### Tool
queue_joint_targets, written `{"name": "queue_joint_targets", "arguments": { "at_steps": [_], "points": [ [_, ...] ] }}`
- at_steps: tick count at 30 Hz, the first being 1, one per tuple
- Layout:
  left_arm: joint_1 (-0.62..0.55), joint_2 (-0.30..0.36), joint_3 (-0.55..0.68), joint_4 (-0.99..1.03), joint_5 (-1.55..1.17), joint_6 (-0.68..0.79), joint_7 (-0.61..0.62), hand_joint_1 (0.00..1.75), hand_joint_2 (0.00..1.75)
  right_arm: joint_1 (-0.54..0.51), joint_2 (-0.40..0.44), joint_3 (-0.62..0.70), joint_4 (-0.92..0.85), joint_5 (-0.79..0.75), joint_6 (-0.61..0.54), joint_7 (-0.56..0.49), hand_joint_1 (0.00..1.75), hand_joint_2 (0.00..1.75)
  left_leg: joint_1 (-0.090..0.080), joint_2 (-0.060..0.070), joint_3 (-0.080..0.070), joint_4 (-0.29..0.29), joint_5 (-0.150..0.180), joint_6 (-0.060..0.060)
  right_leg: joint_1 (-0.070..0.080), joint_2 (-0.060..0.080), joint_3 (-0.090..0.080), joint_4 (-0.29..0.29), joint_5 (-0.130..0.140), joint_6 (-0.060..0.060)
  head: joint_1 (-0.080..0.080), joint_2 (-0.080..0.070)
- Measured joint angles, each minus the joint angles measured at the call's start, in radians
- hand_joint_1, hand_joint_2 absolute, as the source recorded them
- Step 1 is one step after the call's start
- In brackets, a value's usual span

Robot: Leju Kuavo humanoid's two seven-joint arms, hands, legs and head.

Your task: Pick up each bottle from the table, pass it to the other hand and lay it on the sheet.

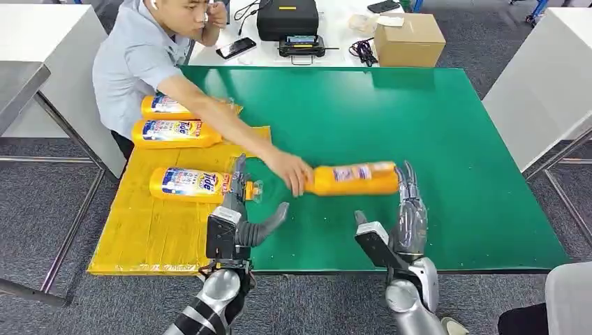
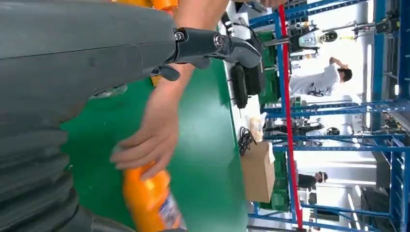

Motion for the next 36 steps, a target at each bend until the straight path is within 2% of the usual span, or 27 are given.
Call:
{"name": "queue_joint_targets", "arguments": {
  "at_steps": [3, 7, 11, 15, 17, 23, 27, 29, 36],
  "points": [
    [0.0, 0.0, -0.015, 0.001, 0.034, 0.008, 0.0, 0.0, 1.75, -0.002, -0.022, 0.02, 0.005, 0.143, -0.047, 0.078, 0.0, 1.75, 0.0, 0.0, 0.0, 0.0, 0.0, 0.0, 0.0, 0.0, 0.0, 0.0, 0.0, 0.0, 0.0, 0.0],
    [0.003, 0.002, -0.051, 0.001, 0.076, -0.073, 0.034, 0.0, 1.75, -0.021, -0.058, 0.046, 0.05, 0.197, -0.029, 0.135, 0.0, 1.75, 0.0, -0.001, 0.0, 0.0, 0.0, 0.0, 0.0, 0.0, 0.0, 0.0, 0.0, 0.0, 0.0, 0.0],
    [0.02, 0.02, -0.082, -0.013, 0.121, -0.192, 0.116, 0.0, 1.75, -0.031, -0.103, 0.067, 0.076, 0.218, 0.023, 0.165, 0.0, 1.75, 0.0, -0.001, 0.0, 0.0, 0.0, 0.0, 0.0, 0.0, 0.0, 0.0, 0.0, 0.0, 0.0, 0.0],
    [0.037, 0.03, -0.09, -0.03, 0.096, -0.201, 0.135, 0.0, 1.75, -0.044, -0.141, 0.095, 0.09, 0.282, 0.068, 0.215, 0.0, 1.75, 0.0, -0.001, -0.001, 0.0, 0.0, 0.0, 0.0, 0.0, 0.0, 0.0, 0.0, 0.0, 0.0, 0.0],
    [0.039, 0.032, -0.094, -0.041, 0.091, -0.214, 0.171, 0.0, 1.75, -0.065, -0.16, 0.111, 0.108, 0.3, 0.125, 0.242, 0.0, 1.75, 0.0, 0.0, 0.0, 0.0, 0.0, 0.0, 0.0, 0.0, 0.0, 0.0, 0.0, 0.0, 0.0, 0.0],
    [0.04, 0.034, -0.095, -0.056, 0.094, -0.233, 0.202, 0.0, 1.75, -0.116, -0.198, 0.142, 0.158, 0.29, 0.185, 0.258, 0.0, 1.75, 0.0, -0.001, 0.0, 0.0, 0.0, 0.0, 0.0, 0.0, 0.0, 0.0, 0.0, 0.0, 0.0, 0.0],
    [0.038, 0.035, -0.096, -0.056, 0.111, -0.246, 0.235, 0.0, 1.75, -0.146, -0.205, 0.146, 0.2, 0.169, 0.313, 0.258, 0.0, 1.75, 0.0, -0.001, 0.0, 0.0, 0.0, 0.0, 0.0, 0.0, 0.0, 0.0, 0.0, 0.0, -0.001, 0.0],
    [0.034, 0.039, -0.104, -0.056, 0.083, -0.242, 0.246, 0.0, 1.75, -0.155, -0.212, 0.149, 0.217, 0.15, 0.342, 0.258, 0.0, 1.75, 0.0, -0.001, 0.0, 0.0, 0.0, 0.0, 0.0, -0.001, 0.0, 0.0, 0.0, 0.0, 0.0, 0.0],
    [0.022, 0.043, -0.134, -0.056, 0.016, -0.248, 0.305, 0.0, 1.75, -0.159, -0.253, 0.172, 0.243, 0.172, 0.396, 0.309, 0.0, 1.75, 0.0, -0.001, -0.001, 0.0, 0.0, 0.0, 0.0, -0.001, 0.0, 0.0, 0.0, 0.0, 0.0, 0.0]
  ]
}}
